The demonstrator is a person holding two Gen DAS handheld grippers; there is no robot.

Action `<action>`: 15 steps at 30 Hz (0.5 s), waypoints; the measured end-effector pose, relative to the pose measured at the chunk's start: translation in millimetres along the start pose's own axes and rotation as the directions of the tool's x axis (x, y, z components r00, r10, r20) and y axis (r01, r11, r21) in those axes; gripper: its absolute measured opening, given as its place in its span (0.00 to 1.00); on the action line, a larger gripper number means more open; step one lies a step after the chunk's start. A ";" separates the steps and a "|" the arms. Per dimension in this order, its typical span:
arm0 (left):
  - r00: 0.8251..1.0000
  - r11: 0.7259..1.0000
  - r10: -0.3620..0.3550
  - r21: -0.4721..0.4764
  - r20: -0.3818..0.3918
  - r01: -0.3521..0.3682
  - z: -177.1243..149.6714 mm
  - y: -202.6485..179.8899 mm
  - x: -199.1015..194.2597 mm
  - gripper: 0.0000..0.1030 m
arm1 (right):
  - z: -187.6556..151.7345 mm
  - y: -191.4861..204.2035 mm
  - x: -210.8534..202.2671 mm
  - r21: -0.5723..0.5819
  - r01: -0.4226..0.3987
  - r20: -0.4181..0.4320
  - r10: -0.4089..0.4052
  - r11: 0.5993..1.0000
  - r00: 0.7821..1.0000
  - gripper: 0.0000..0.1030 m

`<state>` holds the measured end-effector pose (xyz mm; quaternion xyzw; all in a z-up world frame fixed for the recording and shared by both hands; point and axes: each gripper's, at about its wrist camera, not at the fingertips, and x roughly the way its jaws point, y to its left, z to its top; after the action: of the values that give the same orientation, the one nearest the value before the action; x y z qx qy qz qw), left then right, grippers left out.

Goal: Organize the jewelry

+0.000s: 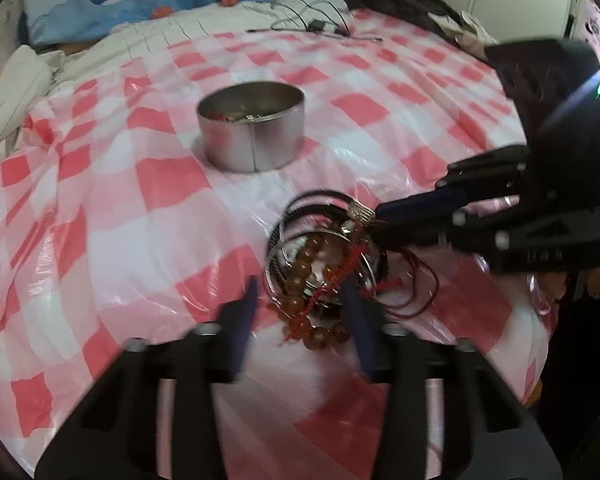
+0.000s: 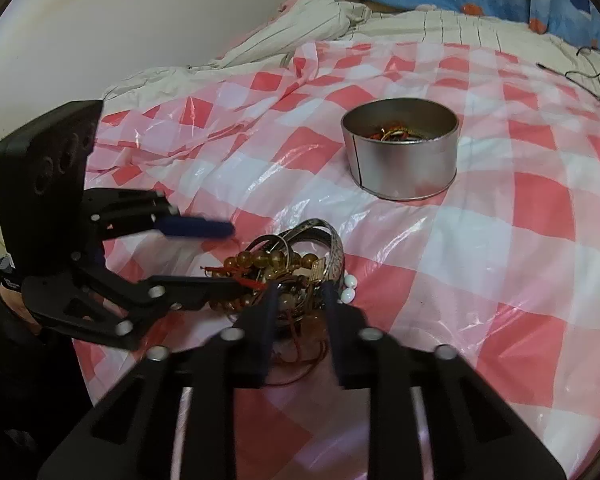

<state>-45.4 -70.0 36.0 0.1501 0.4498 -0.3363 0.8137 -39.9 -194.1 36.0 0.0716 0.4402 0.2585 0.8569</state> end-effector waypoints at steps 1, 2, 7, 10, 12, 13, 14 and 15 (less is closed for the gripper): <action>1.000 1.000 0.011 0.016 -0.019 -0.010 -1.5 -2.4 1.6 0.14 | -1.7 -2.3 -3.8 0.017 -0.006 0.014 0.006 1.000 1.000 0.04; 1.000 1.000 0.009 0.024 -0.025 -0.009 -3.2 -3.7 0.9 0.10 | -2.5 -3.5 -6.1 0.027 -0.008 0.022 0.008 1.000 1.000 0.04; 1.000 1.000 0.015 0.027 -0.012 -0.014 -7.2 -2.5 -14.0 0.10 | -5.4 -10.8 -27.1 0.083 -0.039 0.101 0.031 0.996 0.994 0.03; 1.000 1.000 0.017 0.012 0.012 -0.017 -7.9 2.1 -24.9 0.10 | -5.1 -12.8 -37.4 0.101 -0.054 0.138 0.040 0.993 0.990 0.03; 0.999 1.000 0.015 0.010 0.031 -0.015 -7.7 3.9 -31.4 0.10 | -4.9 -12.7 -37.9 0.101 -0.055 0.136 0.041 0.993 0.990 0.03; 0.999 1.000 0.013 0.008 0.036 -0.013 -7.3 4.2 -33.5 0.10 | -5.2 -13.2 -35.9 0.104 -0.060 0.124 0.047 0.993 0.991 0.03; 0.999 1.000 0.015 0.007 0.038 -0.015 -7.0 4.2 -35.0 0.10 | -5.8 -14.3 -33.1 0.109 -0.060 0.112 0.048 0.992 0.993 0.03; 0.999 1.000 0.022 0.010 0.036 -0.023 -6.5 3.9 -34.8 0.10 | -6.3 -15.0 -29.2 0.115 -0.053 0.099 0.042 0.992 0.994 0.05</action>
<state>-59.6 -49.2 61.2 0.1535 0.4317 -0.3321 0.8245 -53.2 -222.4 47.8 0.1447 0.4110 0.2488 0.8650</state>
